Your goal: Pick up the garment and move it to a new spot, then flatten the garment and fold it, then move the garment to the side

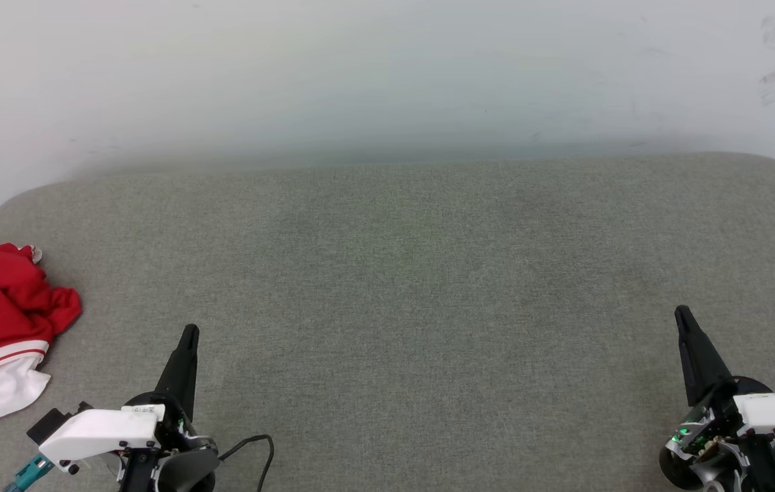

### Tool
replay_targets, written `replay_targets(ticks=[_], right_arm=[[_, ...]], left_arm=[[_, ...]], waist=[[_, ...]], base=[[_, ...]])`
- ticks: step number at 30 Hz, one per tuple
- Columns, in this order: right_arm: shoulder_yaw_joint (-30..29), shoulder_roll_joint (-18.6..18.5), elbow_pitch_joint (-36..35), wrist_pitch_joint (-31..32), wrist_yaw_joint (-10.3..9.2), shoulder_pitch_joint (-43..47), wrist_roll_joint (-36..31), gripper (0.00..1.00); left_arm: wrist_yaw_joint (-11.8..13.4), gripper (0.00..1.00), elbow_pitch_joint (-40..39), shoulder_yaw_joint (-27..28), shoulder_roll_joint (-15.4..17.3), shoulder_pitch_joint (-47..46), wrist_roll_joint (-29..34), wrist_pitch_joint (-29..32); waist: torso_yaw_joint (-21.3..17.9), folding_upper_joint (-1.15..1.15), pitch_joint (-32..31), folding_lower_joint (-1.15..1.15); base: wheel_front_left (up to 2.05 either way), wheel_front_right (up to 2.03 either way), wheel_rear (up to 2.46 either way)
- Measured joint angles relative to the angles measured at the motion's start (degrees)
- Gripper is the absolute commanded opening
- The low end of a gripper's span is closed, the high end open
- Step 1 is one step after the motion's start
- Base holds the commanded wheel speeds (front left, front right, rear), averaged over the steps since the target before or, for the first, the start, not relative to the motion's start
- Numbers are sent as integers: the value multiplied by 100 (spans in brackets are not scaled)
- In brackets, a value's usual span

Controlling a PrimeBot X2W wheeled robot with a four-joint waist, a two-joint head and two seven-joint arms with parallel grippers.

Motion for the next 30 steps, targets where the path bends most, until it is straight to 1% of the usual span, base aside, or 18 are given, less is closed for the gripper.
replay_targets(ticks=[30], right_arm=[[0,0,0,-1,0,0,0,0]], left_arm=[[0,0,0,0,0,0,0,0]], waist=[[0,0,0,0]], base=[[0,0,0]])
